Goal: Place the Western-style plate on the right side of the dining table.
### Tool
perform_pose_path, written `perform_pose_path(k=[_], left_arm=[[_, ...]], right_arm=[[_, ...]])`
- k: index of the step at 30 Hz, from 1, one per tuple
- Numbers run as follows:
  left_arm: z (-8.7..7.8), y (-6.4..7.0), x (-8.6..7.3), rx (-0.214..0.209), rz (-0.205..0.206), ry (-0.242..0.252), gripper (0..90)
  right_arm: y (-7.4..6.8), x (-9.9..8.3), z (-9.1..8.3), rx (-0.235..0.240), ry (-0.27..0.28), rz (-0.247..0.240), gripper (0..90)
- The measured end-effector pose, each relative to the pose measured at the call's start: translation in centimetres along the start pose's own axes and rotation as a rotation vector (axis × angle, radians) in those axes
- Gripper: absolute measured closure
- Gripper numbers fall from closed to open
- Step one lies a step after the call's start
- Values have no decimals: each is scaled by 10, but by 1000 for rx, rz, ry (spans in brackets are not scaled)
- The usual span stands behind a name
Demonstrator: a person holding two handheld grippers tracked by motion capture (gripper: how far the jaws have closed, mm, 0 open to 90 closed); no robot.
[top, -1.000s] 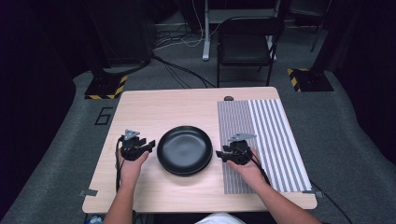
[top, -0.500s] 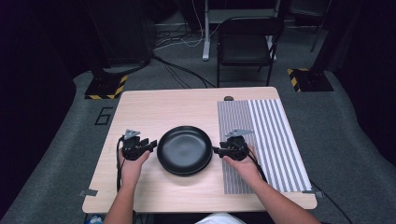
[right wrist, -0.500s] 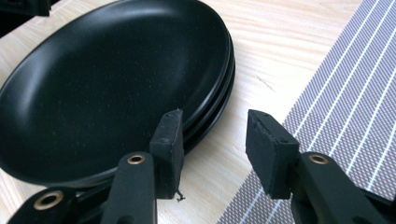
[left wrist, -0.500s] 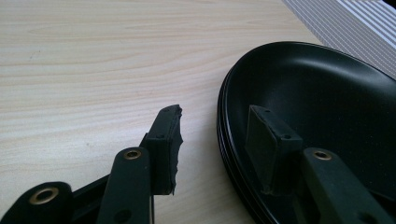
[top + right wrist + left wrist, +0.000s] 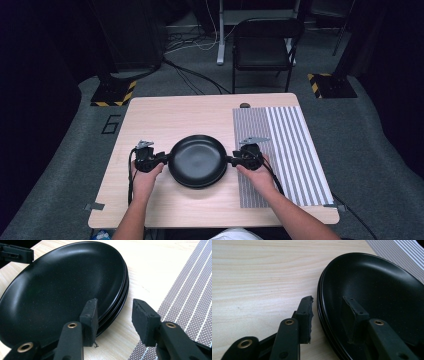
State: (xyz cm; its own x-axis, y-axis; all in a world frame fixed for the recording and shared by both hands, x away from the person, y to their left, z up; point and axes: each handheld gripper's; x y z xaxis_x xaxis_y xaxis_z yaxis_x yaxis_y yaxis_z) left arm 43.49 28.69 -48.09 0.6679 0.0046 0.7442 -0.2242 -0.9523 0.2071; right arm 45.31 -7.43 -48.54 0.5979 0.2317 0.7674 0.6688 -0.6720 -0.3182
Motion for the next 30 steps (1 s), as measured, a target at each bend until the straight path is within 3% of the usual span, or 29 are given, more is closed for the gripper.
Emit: perform_pose_path(k=[3, 12, 17, 30], left_arm=[[0, -1, 0, -15, -24, -11, 639], [0, -3, -1, -34, -61, -38, 695], [1, -3, -1, -66, -90, -62, 707], [1, -4, -2, -62, -84, -85, 749]], right_arm=[[0, -1, 3, 31, -10, 45, 541], [-1, -1, 5, 37, -11, 65, 545], [-1, -2, 7, 36, -26, 82, 552], [-2, -6, 12, 68, -43, 115, 550]])
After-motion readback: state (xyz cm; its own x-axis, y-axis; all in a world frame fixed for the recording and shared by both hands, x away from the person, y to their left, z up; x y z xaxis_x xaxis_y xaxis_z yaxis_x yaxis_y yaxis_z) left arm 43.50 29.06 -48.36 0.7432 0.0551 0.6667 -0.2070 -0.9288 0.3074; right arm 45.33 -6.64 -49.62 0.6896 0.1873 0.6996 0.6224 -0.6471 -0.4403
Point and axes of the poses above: each handheld gripper's, and its own axes: z roughly forward along the jaws, x roughly out of its top, y roughly to its right, and after that the axes turned 7 degrees about x, right-handed
